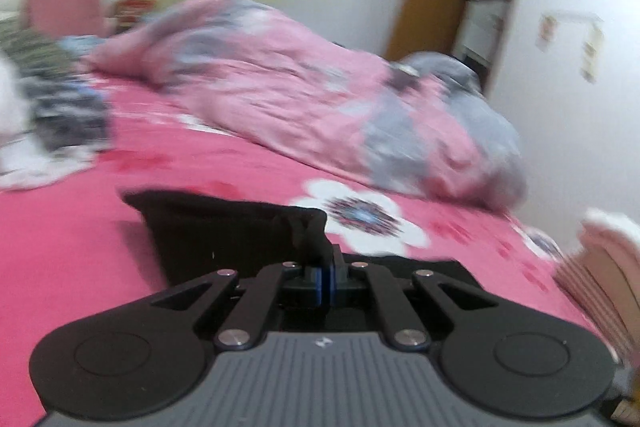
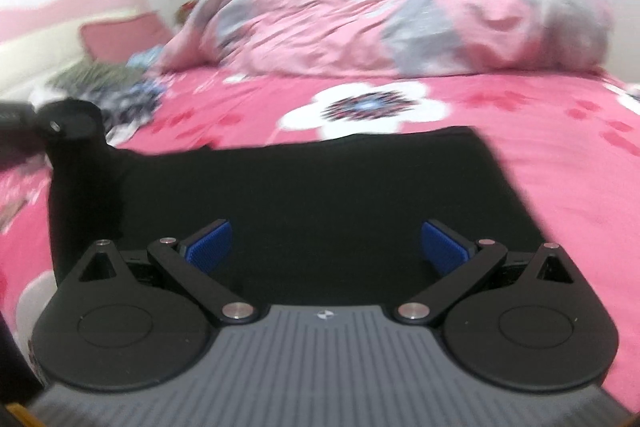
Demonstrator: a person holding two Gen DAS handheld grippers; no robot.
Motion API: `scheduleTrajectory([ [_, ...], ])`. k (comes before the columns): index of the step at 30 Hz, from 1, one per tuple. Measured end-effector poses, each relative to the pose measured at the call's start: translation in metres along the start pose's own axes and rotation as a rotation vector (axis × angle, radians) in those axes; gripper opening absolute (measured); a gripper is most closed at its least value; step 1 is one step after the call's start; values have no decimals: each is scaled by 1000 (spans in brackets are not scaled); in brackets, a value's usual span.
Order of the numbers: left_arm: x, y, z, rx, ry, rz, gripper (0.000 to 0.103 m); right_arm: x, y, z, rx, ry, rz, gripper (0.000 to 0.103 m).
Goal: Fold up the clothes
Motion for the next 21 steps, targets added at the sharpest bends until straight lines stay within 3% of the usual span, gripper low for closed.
scheduleTrajectory([
  [8,30,79,-88,220,202,207,4,-52,10,-76,126,134,-25,102],
  [10,30,97,-96,292,208,237,8,-56,16,-84,154,140,-18,102],
  [12,26,104,-99,319,225,244,22,-59,20,-89,183,129,-13,102],
  [14,18,104,-98,317,254,242,48,-57,20,-88,213,92,-13,102],
  [16,5,100,-95,334,264,219,56,-56,20,-86,240,50,-12,102],
  [21,-24,93,-80,333,287,186,57,-53,13,-71,288,-78,-3,101],
])
Point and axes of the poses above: each gripper's, at about its wrist camera, not at the fingertips, and x roughly the way its jaws point, z to its left, y to its underside, the point moved 6 cm from there along x, roughly the way its jaws point, and after that the axes turned 2 degrees about -z, right-handed, at the moved point
